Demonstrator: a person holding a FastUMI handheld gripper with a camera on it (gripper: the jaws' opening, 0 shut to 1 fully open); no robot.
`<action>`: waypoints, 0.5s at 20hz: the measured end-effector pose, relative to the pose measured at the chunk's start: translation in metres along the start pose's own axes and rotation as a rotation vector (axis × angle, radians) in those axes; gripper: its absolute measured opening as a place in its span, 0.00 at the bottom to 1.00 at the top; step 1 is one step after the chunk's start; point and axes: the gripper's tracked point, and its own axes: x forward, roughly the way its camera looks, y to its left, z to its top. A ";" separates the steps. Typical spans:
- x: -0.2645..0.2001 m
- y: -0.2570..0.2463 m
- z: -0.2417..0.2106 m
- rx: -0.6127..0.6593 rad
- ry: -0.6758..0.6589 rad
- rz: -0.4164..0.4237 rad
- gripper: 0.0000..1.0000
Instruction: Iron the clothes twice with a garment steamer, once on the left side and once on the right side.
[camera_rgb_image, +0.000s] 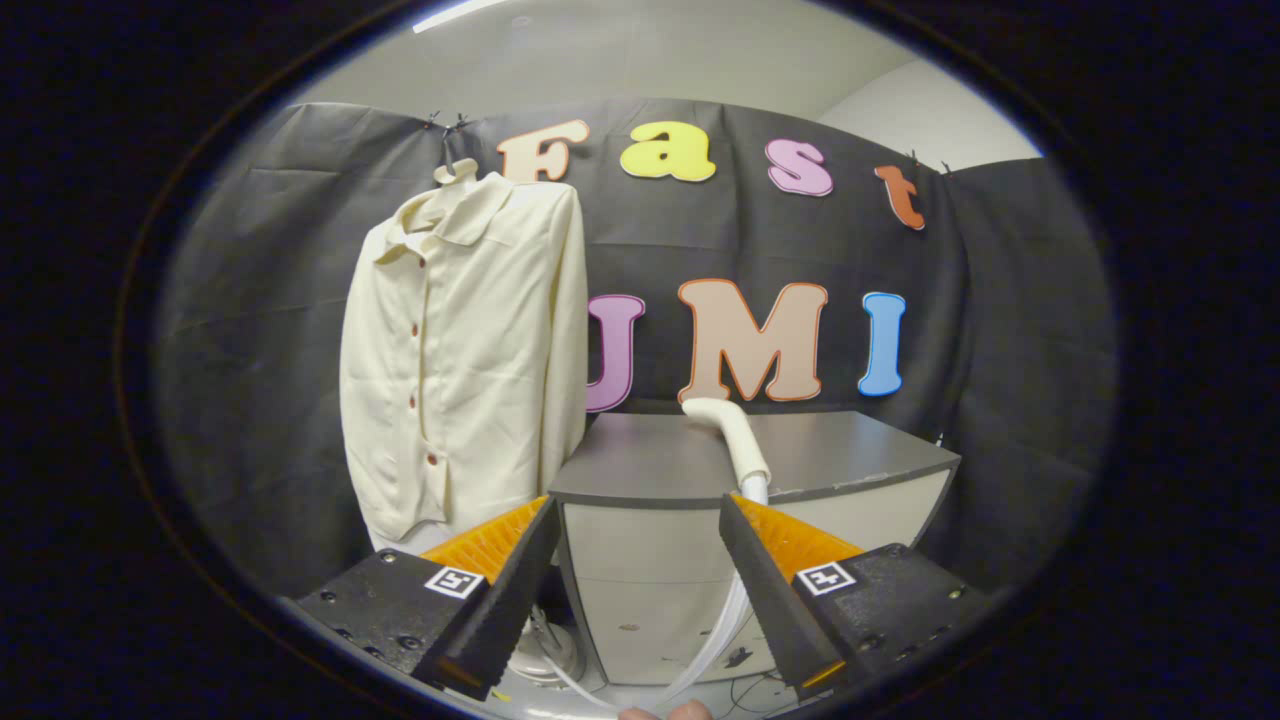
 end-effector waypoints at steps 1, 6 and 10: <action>0.013 -0.009 -0.001 0.000 0.005 -0.005 0.98; 0.073 -0.048 0.000 -0.006 0.031 -0.050 0.96; 0.118 -0.069 0.000 -0.028 0.058 -0.074 0.94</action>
